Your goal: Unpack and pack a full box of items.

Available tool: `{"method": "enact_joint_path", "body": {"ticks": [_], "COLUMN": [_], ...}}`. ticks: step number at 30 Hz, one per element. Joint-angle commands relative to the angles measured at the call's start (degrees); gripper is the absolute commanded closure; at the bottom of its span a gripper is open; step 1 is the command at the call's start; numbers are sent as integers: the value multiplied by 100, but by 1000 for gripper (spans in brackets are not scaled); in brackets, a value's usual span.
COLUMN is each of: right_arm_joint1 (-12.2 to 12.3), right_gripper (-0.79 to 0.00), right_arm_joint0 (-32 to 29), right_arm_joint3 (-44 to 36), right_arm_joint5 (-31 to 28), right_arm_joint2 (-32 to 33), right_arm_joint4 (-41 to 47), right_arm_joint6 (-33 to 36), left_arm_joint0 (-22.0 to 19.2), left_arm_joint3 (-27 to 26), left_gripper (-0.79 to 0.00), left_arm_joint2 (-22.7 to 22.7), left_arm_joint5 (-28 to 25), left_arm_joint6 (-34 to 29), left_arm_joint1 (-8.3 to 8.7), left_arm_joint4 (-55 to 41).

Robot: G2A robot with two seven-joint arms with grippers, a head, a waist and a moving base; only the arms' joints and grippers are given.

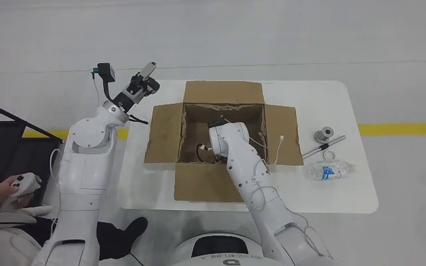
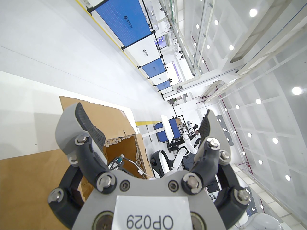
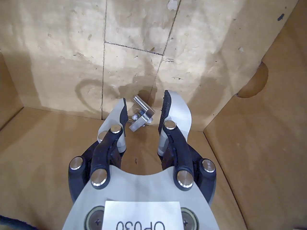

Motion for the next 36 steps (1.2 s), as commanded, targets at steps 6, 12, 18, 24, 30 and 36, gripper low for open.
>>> {"method": "enact_joint_path", "body": {"ticks": [6, 12, 18, 24, 30, 36], "right_arm_joint1": [-68, -103, -122, -149, -166, -8], "right_gripper": [-305, -323, -342, -83, 0, 0], "right_arm_joint0": [192, 95, -80, 44, 66, -644], "right_arm_joint3": [422, 402, 297, 564, 409, -1315], "right_arm_joint5": [-133, -327, -665, -649, -394, -195], "right_arm_joint2": [232, 378, 559, 638, 642, 385], "right_arm_joint4": [1, -93, -170, -213, -241, -276], "right_arm_joint6": [0, 0, 0, 0, 0, -186], "left_arm_joint0": [-1, -1, -1, -1, -1, -1], "left_arm_joint3": [2, 2, 2, 2, 2, 2], "left_gripper": [-785, -785, -785, -785, -785, -785], "left_arm_joint2": [0, 0, 0, 0, 0, 0], "left_arm_joint5": [1, 1, 1, 1, 1, 1], "left_arm_joint6": [0, 0, 0, 0, 0, 0], "left_arm_joint1": [0, 0, 0, 0, 0, 0], "left_arm_joint4": [-4, -4, -4, -4, -4, -4]}}
